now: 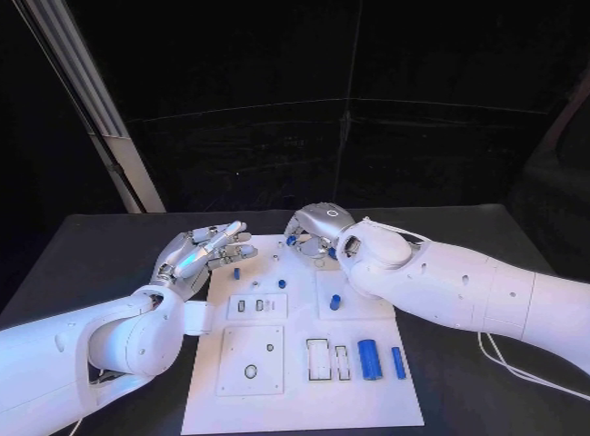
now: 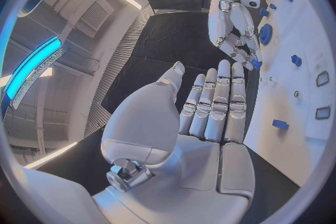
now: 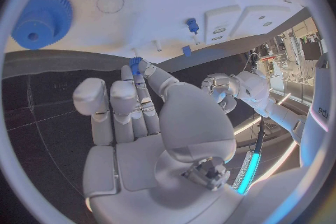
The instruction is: Assemble the parts on the task board
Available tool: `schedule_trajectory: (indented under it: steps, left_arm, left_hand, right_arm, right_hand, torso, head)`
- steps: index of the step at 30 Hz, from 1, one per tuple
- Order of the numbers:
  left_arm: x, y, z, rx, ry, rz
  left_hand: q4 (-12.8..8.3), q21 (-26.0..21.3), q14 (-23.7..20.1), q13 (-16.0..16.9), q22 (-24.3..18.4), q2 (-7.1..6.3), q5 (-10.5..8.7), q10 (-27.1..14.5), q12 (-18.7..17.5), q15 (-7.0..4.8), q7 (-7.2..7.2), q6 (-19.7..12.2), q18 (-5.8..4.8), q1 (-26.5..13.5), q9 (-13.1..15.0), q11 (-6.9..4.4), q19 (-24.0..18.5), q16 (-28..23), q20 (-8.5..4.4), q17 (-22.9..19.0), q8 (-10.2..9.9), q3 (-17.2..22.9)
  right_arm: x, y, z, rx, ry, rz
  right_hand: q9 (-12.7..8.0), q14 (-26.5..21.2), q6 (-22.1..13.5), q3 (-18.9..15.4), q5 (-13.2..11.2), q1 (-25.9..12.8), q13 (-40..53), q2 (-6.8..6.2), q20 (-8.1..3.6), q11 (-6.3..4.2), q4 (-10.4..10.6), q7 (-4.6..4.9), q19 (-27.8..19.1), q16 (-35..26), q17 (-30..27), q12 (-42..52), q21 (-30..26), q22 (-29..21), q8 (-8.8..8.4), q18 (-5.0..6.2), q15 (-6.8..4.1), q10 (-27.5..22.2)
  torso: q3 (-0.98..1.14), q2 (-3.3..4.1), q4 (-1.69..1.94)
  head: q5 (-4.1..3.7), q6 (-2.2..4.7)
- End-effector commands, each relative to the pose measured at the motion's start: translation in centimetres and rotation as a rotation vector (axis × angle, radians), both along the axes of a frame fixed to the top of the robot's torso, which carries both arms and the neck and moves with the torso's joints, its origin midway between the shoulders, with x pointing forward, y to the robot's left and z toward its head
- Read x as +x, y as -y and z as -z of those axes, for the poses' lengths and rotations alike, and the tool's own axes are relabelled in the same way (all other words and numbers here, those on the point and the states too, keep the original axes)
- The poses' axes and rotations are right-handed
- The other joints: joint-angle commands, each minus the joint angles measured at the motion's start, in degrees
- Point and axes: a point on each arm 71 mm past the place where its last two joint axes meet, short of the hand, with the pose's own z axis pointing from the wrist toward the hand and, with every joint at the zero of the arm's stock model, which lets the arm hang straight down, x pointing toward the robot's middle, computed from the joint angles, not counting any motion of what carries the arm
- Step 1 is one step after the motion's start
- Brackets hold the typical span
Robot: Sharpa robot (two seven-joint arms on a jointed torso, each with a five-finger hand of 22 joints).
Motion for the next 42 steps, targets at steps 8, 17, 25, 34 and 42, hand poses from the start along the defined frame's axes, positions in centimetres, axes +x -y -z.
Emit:
schedule_trajectory:
  steps: [8, 17, 25, 34, 42]
  left_arm:
    - [0.2, -0.2, -0.3, -0.01, 0.007, 0.001]
    - [0.3, -0.2, -0.3, -0.01, 0.01, 0.001]
    - [0.3, -0.1, -0.4, -0.013, 0.012, 0.006]
    - [0.4, 0.0, -0.5, -0.013, 0.011, 0.009]
    - [0.5, 0.0, -0.4, -0.006, 0.004, 0.007]
  left_hand:
    - [-0.3, -0.3, -0.3, -0.1, -0.1, 0.5, 0.11, -0.1, -0.2, 0.09, 0.32, 0.2, 0.76, 0.1, 0.0, 0.26, 0.0, -0.3, 0.42, 0.1, -0.3, 0.2]
    - [-0.3, -0.3, -0.3, -0.1, -0.1, 0.5, 0.11, -0.1, -0.2, 0.09, 0.32, 0.2, 0.76, 0.1, 0.0, 0.26, 0.0, -0.3, 0.42, 0.1, -0.3, 0.2]
    - [-0.3, -0.3, -0.2, -0.1, -0.1, 0.55, 0.11, -0.1, -0.3, 0.08, 0.29, 0.2, 0.77, 0.1, 0.0, 0.24, 0.1, -0.4, 0.43, 0.1, -0.3, 0.3]
    - [-0.3, -0.3, -0.2, -0.1, -0.1, 0.55, 0.11, -0.1, -0.3, 0.08, 0.29, 0.2, 0.77, 0.1, 0.0, 0.24, 0.1, -0.4, 0.43, 0.1, -0.3, 0.3]
    - [-0.3, -0.3, -0.2, -0.1, -0.1, 0.58, 0.11, 0.0, -0.3, 0.07, 0.28, 0.2, 0.78, 0.1, 0.0, 0.23, 0.1, -0.4, 0.43, 0.1, -0.3, 0.3]
  right_arm:
    - [0.7, -0.6, -0.1, 0.002, -0.006, -0.019]
    - [1.2, -0.7, 0.2, -0.019, -0.031, -0.006]
    - [1.6, -0.9, 0.3, -0.026, -0.034, 0.006]
    - [1.8, -1.6, 0.3, -0.026, -0.034, -0.003]
    - [1.8, -2.0, 0.3, -0.031, -0.04, -0.022]
  right_hand:
    - [0.1, 0.1, 0.4, 0.8, 0.2, -0.3, 0.0, -0.91, -0.01, 0.08, 0.3, 0.05, 0.4, 0.7, 0.6, 0.1, 0.4, 0.4, 0.13, -0.41, 0.06, 0.5]
    - [0.1, 0.1, 0.3, 1.1, 0.1, -0.5, 0.0, -1.27, 0.0, 0.1, 0.5, 0.05, 0.5, 0.9, 0.7, 0.1, 0.6, 0.6, 0.08, -0.43, 0.07, 0.5]
    - [0.1, 0.1, 0.1, 1.4, -0.1, -0.9, 0.0, -1.91, 0.04, 0.15, 1.0, 0.09, 0.4, 0.9, 0.6, 0.0, 0.6, 0.6, 0.0, -0.43, 0.12, 0.3]
    - [0.1, 0.1, 0.1, 1.5, -0.3, -1.0, 0.0, -2.04, 0.05, 0.14, 1.1, 0.07, 0.5, 1.0, 0.6, 0.0, 0.7, 0.7, 0.02, -0.45, 0.12, 0.3]
    - [0.1, 0.0, 0.1, 1.6, -0.3, -1.0, 0.0, -2.06, 0.06, 0.13, 1.2, 0.05, 0.5, 1.0, 0.6, 0.1, 0.7, 0.6, 0.03, -0.45, 0.12, 0.3]
  torso:
    - [-0.19, 0.34, 0.5]
    - [-0.2, 0.35, 0.52]
    - [-0.16, 0.37, 0.43]
    - [-0.17, 0.41, 0.46]
    - [-0.22, 0.42, 0.44]
  head:
    - [0.12, 0.11]
    - [0.2, -0.04]
    - [0.29, 0.05]
    - [0.34, -0.03]
    - [0.5, -0.27]
